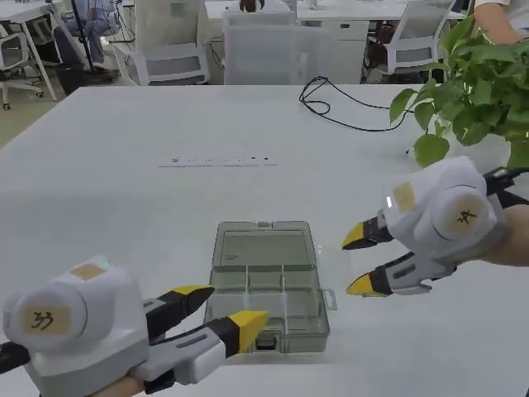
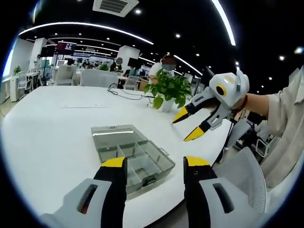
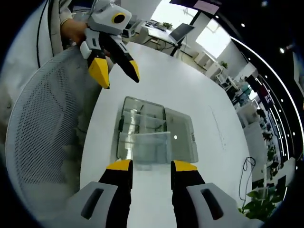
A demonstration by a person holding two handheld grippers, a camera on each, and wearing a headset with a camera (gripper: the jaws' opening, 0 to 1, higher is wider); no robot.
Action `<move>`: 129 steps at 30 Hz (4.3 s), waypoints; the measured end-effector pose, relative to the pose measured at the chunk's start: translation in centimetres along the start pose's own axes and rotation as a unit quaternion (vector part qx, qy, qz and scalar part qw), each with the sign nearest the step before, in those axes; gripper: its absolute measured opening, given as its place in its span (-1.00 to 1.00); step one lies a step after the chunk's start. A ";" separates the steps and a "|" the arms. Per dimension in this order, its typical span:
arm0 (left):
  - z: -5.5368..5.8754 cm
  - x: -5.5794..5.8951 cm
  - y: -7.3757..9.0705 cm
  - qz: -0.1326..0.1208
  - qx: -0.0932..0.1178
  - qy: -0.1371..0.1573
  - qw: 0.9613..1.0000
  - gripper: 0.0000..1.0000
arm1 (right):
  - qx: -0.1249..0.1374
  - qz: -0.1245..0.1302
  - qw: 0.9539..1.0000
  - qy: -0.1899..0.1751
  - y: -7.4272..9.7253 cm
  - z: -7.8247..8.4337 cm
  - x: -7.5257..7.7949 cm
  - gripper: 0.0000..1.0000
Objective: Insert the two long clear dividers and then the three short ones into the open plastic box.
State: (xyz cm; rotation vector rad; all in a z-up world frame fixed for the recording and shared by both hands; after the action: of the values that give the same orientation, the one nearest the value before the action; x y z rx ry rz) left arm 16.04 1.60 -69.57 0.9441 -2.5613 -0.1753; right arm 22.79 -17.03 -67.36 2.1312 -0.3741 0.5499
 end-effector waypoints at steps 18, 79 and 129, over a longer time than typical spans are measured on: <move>-1.2 1.2 -0.7 0.051 0.040 0.047 0.997 -0.65 | 0.059 0.009 0.997 0.038 -0.8 -5.4 -1.3 -0.35; -0.3 1.1 -0.1 0.108 -0.065 -0.071 0.989 -1.00 | 0.184 -0.052 0.974 -0.125 1.1 -7.7 -1.6 -0.32; 1.1 3.4 0.2 0.226 -0.082 -0.242 0.940 -1.00 | 0.175 -0.213 0.956 -0.096 0.5 -7.5 -5.8 -0.96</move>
State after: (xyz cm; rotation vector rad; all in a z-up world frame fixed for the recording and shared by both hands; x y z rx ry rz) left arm 13.13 -0.49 -69.37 0.2450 -3.0666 -0.5326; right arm 15.80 -10.79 -66.14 2.5209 0.0940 0.1634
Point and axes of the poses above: the centre of the closed fingertips' face, and the gripper's own axes: y roughly backward along the fingers, x roughly to its right, z roughly out of its underside, the point moved 7 cm from there along y, roughly backward along the fingers, and after that the axes turned 8 degrees about z, right-handed, at the moved point
